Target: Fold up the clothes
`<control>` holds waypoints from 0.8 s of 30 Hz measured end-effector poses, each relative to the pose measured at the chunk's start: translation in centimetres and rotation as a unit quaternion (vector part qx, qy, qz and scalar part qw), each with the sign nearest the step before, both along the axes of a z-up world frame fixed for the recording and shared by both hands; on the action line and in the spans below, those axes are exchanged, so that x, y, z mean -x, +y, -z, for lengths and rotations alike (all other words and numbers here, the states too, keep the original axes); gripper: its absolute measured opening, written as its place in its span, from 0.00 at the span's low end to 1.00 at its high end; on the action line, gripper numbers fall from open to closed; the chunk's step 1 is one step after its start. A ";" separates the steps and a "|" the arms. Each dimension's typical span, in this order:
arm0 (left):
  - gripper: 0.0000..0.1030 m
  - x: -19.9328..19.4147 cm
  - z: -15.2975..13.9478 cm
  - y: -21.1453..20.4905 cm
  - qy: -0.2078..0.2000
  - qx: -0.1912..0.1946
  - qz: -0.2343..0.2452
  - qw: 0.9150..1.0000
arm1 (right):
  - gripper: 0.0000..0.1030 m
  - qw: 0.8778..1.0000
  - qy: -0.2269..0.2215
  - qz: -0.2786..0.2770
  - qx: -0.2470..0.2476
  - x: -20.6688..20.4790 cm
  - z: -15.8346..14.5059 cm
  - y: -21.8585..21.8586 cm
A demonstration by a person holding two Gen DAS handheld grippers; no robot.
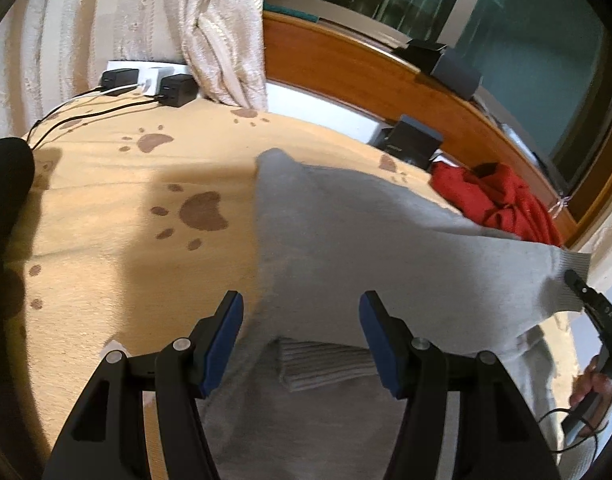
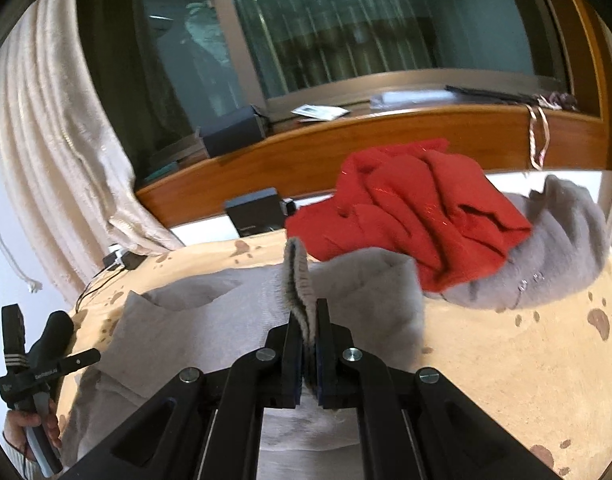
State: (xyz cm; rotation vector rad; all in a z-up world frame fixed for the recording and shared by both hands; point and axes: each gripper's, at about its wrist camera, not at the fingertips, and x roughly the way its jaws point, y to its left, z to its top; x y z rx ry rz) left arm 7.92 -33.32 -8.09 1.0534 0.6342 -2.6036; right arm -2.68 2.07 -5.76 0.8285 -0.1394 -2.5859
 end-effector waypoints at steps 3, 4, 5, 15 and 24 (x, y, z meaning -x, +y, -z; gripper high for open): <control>0.63 0.1 0.3 -0.1 -0.011 0.020 -0.009 1.000 | 0.05 1.000 -0.019 0.011 -0.006 0.7 0.7 0.5; 0.63 0.1 0.4 -0.2 -0.015 0.026 -0.012 0.999 | 0.05 1.000 -0.026 0.013 -0.006 0.9 1.0 0.6; 0.63 0.1 0.5 -0.2 -0.018 0.030 -0.015 0.999 | 0.05 0.999 -0.036 0.014 -0.006 1.2 1.3 0.7; 0.63 -0.1 1.8 -2.4 -0.050 0.056 -0.076 0.994 | 0.05 0.995 -0.100 0.001 0.004 2.7 3.2 1.3; 0.63 -1.8 1.6 -4.8 -0.033 0.028 -0.116 0.992 | 0.05 0.992 -0.126 -0.004 -0.004 3.0 4.0 1.1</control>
